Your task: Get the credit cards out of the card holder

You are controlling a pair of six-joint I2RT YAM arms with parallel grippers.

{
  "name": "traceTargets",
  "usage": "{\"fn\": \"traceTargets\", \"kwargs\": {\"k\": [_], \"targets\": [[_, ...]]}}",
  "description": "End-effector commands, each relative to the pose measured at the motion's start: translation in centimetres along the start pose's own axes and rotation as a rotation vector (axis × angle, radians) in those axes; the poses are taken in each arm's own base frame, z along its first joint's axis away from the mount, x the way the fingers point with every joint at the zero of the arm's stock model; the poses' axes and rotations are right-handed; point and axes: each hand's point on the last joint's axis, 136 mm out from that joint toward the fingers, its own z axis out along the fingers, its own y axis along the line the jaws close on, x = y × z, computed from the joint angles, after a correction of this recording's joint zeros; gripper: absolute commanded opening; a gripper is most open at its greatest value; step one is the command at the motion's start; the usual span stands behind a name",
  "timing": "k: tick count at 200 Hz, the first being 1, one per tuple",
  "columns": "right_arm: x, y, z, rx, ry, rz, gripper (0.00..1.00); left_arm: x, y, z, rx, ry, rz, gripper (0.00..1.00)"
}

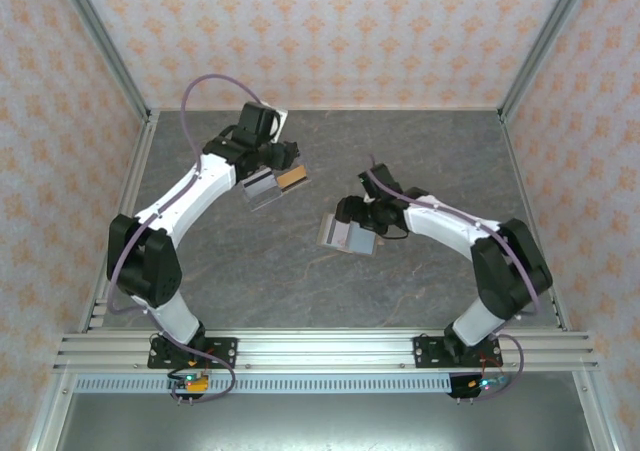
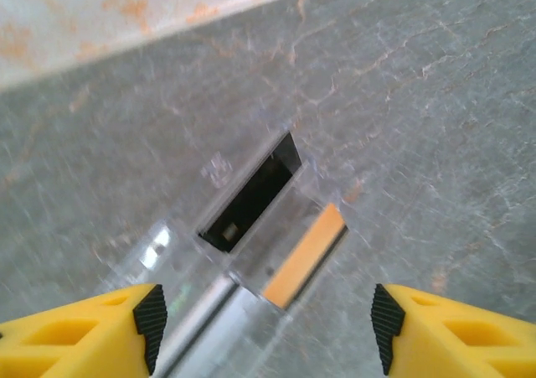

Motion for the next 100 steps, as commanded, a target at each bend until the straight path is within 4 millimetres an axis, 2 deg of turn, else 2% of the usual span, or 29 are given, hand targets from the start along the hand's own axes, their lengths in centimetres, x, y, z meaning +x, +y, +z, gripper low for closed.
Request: {"fn": "traceTargets", "kwargs": {"k": [1,39,78,100], "targets": [[0.1,-0.3,1.1,0.094,-0.006,-0.021,0.69,1.5,0.0,-0.9,-0.054,-0.007,-0.205,0.73],[0.5,-0.8,3.1,0.203,0.012,-0.065,0.61,4.7,-1.6,-0.5,-0.044,0.029,-0.330,0.78],[0.5,-2.5,4.1,0.322,0.024,-0.104,0.55,6.6,-2.4,0.4,-0.022,0.059,-0.419,0.80],[0.8,-3.6,4.3,0.373,0.037,-0.112,0.48,7.7,-2.6,0.7,-0.042,0.097,-0.440,0.82]]}}
